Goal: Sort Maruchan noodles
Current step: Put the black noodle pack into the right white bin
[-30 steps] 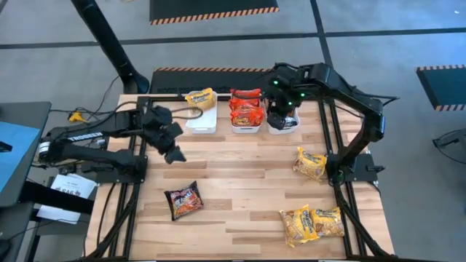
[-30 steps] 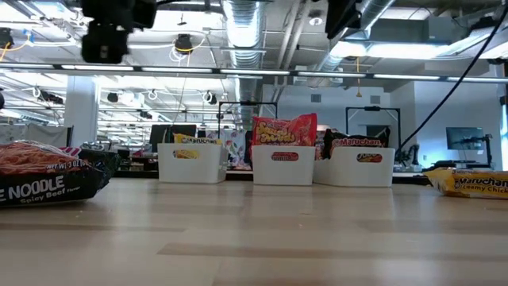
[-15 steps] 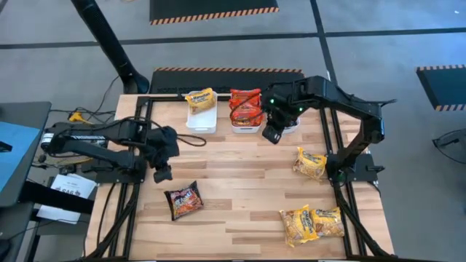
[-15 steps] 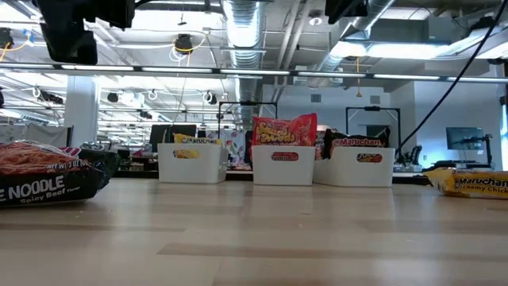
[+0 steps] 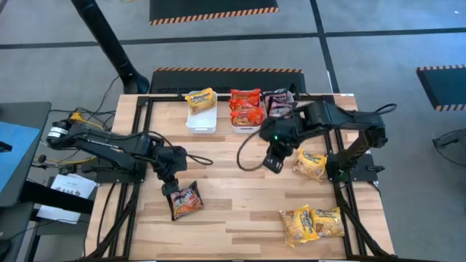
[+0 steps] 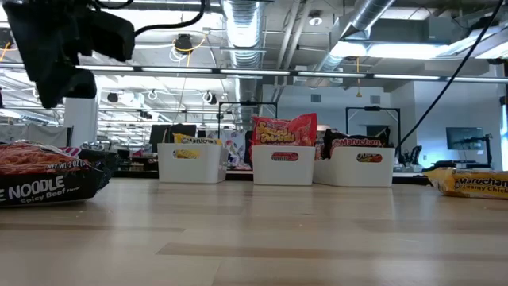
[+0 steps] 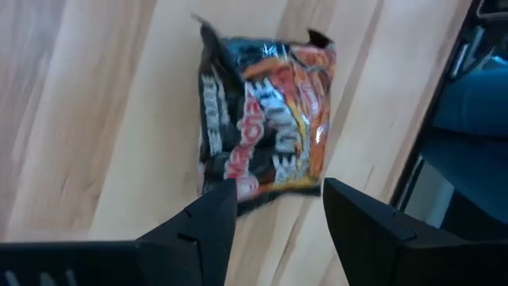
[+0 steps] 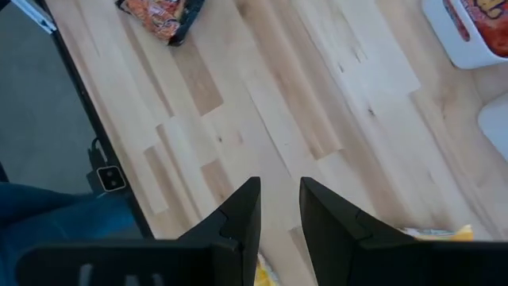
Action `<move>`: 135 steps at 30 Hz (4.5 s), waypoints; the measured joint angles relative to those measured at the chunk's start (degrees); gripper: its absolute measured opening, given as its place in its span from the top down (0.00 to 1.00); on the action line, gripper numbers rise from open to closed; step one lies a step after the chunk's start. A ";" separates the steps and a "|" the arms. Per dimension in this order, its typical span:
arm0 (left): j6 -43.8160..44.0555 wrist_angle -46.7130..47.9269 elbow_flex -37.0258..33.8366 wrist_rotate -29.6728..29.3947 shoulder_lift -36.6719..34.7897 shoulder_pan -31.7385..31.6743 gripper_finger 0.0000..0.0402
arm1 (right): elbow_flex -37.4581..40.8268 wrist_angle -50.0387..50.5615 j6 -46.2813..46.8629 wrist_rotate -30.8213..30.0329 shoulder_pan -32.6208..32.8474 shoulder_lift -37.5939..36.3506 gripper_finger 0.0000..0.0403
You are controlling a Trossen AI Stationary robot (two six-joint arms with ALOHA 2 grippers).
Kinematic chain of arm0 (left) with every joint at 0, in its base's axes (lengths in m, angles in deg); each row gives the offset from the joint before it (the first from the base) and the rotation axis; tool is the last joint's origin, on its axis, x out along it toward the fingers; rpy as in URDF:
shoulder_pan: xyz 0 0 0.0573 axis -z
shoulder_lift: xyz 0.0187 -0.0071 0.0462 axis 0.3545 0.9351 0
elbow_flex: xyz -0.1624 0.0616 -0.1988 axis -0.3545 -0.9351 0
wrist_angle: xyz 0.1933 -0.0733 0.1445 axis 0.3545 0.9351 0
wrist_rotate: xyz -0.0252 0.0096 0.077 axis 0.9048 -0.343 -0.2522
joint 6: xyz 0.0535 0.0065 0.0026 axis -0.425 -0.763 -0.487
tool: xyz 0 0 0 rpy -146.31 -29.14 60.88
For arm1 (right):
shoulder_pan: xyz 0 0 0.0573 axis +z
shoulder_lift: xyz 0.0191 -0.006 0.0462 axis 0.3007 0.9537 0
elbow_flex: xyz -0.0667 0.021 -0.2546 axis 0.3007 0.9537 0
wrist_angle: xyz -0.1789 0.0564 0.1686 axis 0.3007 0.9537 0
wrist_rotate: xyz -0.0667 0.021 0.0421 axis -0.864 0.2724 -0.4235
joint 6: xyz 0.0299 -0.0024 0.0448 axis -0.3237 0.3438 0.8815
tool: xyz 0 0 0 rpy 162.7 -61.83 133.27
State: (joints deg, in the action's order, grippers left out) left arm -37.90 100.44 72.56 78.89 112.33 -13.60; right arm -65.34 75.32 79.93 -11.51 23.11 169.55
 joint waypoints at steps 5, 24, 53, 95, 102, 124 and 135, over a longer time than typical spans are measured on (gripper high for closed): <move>1.34 -5.03 -3.13 -2.48 0.70 0.98 0.57 | 0.00 -0.34 2.50 -2.13 3.37 0.00 0.71; 2.40 -21.29 -11.38 -0.46 9.40 1.21 0.57 | 0.02 -2.51 3.84 -2.41 6.31 0.02 0.71; 9.56 -59.87 -10.80 14.83 28.70 5.36 0.98 | 0.13 -0.91 2.50 -5.33 6.27 0.00 0.71; 12.48 -71.52 -10.71 15.15 28.66 6.39 1.00 | 37.15 -61.53 14.26 1.21 26.03 0.02 0.71; 14.12 -71.79 -10.71 13.60 28.63 6.70 1.00 | 47.57 -79.21 6.28 8.77 20.68 0.02 0.71; 13.46 -73.82 -6.19 6.68 28.61 0.27 1.00 | 52.57 -81.58 3.63 10.28 15.23 0.02 0.71; 3.19 -51.65 4.76 13.42 28.57 -5.86 1.00 | 52.54 -79.60 2.08 10.26 15.17 0.02 0.71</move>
State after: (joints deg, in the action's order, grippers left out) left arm -34.71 48.80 77.32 92.31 140.90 -19.46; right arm -12.79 -4.28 82.01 -1.25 38.27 169.57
